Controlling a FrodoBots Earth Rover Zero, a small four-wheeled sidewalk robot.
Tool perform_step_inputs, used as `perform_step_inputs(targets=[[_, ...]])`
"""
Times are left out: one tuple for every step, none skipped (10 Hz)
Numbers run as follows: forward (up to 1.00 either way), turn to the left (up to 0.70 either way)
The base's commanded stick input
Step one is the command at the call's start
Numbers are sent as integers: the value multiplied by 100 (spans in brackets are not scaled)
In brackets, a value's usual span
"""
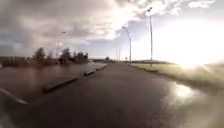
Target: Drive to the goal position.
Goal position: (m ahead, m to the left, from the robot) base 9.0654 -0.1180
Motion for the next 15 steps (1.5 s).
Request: perform_step_inputs(targets=[[70,0],[70,0],[70,0],[70,0],[70,0],[70,0],[70,0],[70,-6],[70,-14],[70,-14],[70,-14],[70,-14],[70,-14],[70,-14],[70,-14]])
